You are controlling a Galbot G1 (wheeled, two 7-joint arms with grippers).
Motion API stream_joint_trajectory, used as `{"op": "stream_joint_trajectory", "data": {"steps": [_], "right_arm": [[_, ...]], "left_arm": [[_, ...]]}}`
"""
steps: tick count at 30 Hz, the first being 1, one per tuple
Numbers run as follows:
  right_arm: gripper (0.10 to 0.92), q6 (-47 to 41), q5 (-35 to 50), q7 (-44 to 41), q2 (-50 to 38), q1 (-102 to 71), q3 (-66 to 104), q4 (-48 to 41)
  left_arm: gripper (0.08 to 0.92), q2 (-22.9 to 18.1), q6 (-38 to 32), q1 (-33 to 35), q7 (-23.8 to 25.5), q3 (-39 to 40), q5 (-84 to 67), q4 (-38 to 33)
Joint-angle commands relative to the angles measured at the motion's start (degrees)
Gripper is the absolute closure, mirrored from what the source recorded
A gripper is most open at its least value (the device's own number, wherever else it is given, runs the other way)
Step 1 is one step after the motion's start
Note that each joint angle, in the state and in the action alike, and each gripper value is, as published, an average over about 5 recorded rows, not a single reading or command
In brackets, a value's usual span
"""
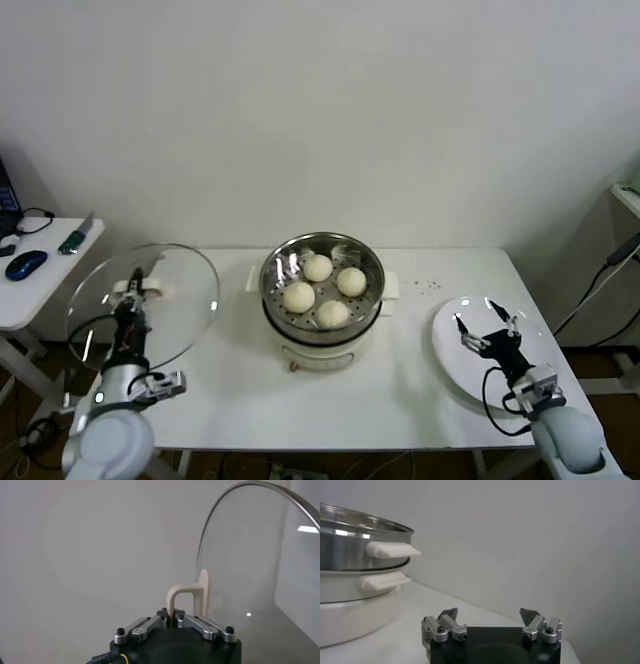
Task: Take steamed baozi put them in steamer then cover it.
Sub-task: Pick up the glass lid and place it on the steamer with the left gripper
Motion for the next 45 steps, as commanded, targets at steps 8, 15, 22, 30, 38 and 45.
{"op": "stream_joint_trajectory", "data": {"steps": [8, 15, 22, 30, 38, 45], "right_arm": [[0.203, -0.2, -1.1, 0.7, 1.3, 3.9, -2.5, -1.6], [0.203, -0.1, -1.4, 0.8, 1.9, 5.0, -3.4, -2.1], [0.203, 0.3, -1.6, 0.6, 1.7, 4.7, -2.0, -2.8], [0.203, 1.3, -1.6, 0.0, 1.7, 3.6, -0.1, -3.7], [0.203, 1.8, -1.7, -0.5, 1.9, 2.6, 1.3, -3.9], [0.203, 2.2, -1.6, -0.9, 1.8, 1.9, 2.3, -4.1]], "left_arm": [[0.845, 0.5, 14.9, -15.6, 11.3, 26.3, 4.4, -7.2], [0.845, -9.1, 14.9, -24.3, 18.5, 31.6, 13.1, -0.4], [0.845, -15.9, 14.9, -27.7, 21.0, 34.9, 17.3, 5.0], [0.845, -19.5, 14.9, -31.4, 20.5, 37.5, 18.2, 11.4], [0.845, -20.5, 14.9, -34.6, 20.8, 40.0, 17.9, 16.9], [0.845, -22.2, 14.9, -35.4, 20.6, 40.4, 17.8, 20.1]]}}
